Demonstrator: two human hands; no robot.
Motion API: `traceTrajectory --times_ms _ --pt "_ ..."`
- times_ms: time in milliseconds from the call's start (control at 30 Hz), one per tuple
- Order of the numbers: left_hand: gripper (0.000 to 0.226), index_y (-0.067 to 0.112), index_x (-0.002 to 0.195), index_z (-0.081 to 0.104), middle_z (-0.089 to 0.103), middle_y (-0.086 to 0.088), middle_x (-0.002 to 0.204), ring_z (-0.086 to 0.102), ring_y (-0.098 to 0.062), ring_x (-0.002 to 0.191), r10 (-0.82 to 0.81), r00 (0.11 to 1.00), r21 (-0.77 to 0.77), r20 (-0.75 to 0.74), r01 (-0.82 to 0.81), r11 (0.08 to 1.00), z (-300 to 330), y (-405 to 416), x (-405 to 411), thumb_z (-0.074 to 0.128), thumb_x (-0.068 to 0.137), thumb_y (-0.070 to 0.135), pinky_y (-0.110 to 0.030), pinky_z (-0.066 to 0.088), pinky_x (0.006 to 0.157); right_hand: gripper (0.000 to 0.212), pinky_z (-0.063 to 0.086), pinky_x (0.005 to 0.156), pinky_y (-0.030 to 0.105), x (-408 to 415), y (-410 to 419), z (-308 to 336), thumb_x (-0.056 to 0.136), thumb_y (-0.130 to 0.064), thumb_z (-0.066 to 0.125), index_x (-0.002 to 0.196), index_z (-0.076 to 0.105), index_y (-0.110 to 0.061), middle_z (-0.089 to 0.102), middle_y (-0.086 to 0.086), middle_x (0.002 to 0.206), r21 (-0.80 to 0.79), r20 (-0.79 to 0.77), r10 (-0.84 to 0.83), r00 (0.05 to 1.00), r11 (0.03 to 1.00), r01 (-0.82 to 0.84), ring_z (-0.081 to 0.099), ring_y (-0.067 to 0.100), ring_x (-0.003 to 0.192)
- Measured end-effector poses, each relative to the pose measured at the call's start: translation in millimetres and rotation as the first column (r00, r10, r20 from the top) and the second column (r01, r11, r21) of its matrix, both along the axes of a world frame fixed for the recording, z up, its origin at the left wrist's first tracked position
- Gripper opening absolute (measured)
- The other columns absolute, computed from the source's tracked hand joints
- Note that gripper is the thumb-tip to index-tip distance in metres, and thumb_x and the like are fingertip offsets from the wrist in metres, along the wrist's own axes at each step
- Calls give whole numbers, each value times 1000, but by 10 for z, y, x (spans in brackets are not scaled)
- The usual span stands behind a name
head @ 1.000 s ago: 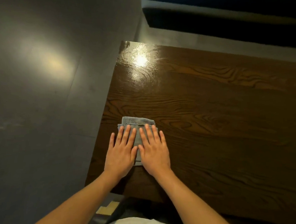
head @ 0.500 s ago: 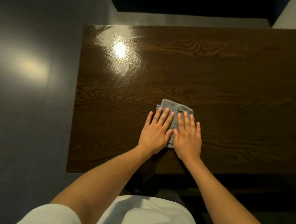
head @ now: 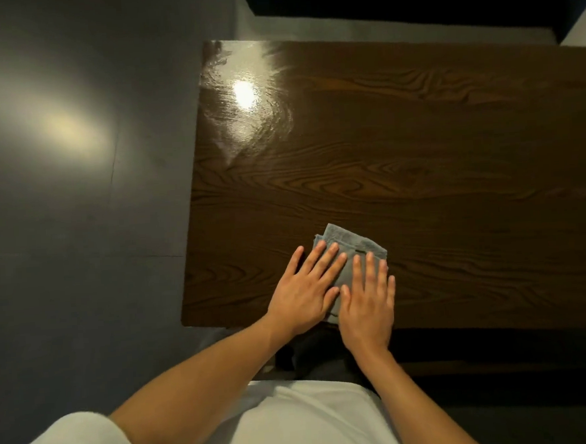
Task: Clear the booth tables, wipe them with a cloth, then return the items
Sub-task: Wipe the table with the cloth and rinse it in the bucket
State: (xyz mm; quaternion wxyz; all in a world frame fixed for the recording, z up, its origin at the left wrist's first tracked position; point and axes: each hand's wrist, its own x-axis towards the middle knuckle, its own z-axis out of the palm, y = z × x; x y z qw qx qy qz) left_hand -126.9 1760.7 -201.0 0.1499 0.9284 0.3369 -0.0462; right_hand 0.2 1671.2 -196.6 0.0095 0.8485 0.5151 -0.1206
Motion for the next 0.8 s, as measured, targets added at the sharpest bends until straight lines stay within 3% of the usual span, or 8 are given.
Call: traceTrajectory --times_ms 300,500,800 --pt "61 23 161 15 10 -2 169 3 -20 156 20 1000 -5 -5 -20 1000 -36 292 -1396 22 107 48 -48 3 124 63 7 123 48 -1382 350 -24 101 -42 20 158 17 -15 14 12 165 -10 5 30 1000 999 -30 10 30 153" --pt "61 22 161 15 12 -3 168 6 -22 156 -6 1000 -19 -15 5 1000 -45 646 -2256 10 107 50 -50 4 124 63 12 122 50 -2285 661 -25 101 -41 24 157 22 -13 19 13 164 -24 -5 3 1000 1000 -3 15 32 152" --pt "60 21 160 21 18 -3 167 13 -22 154 3 1000 -67 -8 -4 998 -15 997 -2518 25 105 47 -47 5 123 63 17 122 49 -2527 985 24 102 -42 28 158 17 -16 18 12 165 -47 12 13 1000 999 -13 14 30 152"
